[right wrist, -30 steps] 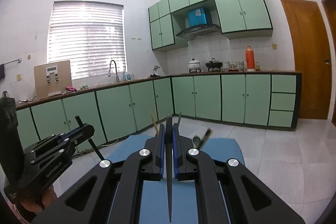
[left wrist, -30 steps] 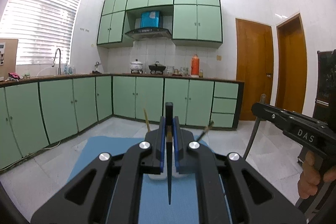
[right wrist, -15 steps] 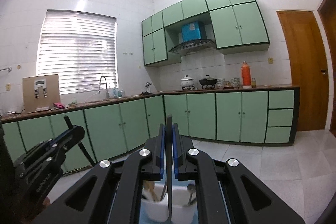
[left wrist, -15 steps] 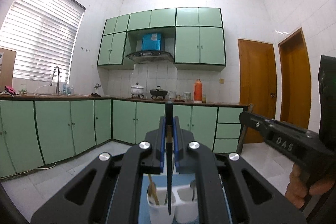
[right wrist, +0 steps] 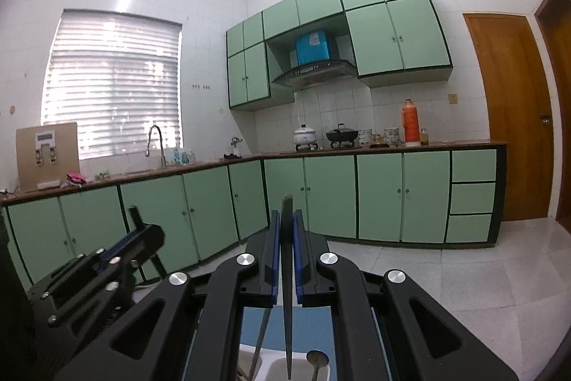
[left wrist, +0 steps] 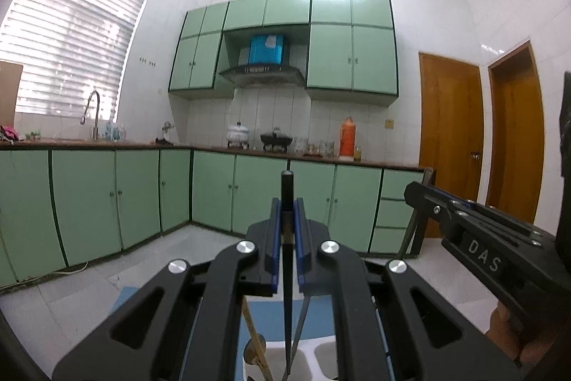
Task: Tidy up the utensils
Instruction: 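Lower both dark chopsticks into the holder cups, then open both tools and withdraw them upward from the holder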
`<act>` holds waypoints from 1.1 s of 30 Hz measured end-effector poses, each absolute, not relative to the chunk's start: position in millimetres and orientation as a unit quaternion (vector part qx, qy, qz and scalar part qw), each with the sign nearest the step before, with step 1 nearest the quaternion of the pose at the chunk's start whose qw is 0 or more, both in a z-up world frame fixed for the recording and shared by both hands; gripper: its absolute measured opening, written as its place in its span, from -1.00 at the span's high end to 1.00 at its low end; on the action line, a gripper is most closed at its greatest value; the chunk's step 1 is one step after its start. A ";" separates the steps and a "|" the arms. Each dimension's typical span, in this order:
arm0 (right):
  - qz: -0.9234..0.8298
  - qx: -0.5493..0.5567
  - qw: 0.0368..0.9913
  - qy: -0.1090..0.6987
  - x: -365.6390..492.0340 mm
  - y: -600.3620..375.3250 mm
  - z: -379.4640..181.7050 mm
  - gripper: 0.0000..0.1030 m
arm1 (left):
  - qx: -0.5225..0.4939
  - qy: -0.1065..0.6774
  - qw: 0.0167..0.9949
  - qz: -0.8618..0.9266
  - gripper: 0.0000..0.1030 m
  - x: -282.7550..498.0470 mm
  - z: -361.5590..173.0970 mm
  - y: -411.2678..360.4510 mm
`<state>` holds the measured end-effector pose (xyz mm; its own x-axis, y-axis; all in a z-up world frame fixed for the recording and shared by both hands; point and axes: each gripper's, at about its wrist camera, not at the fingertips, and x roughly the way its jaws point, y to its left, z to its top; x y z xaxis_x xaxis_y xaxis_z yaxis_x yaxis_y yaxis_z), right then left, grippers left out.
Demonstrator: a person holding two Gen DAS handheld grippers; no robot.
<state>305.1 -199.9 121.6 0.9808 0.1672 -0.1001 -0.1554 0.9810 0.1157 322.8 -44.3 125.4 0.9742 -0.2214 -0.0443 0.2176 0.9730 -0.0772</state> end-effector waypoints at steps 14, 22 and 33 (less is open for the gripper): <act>0.081 0.045 0.989 0.111 329.1 -185.7 69.0 0.87 | -0.030 0.085 0.990 -0.111 0.88 361.8 79.3 -30.0; 0.079 0.046 0.988 0.126 333.0 -182.9 55.2 0.87 | -0.029 0.112 0.987 -0.114 0.88 372.6 58.8 -25.4; 0.076 0.052 0.986 0.138 333.2 -182.7 45.2 0.87 | -0.026 0.125 0.986 -0.109 0.88 371.2 43.5 -21.0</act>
<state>333.2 -182.7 45.2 0.9503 0.1637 -0.2650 -0.1350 0.9832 0.1230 371.2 -21.0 43.5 0.9449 -0.2211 -0.2412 0.2079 0.9749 -0.0793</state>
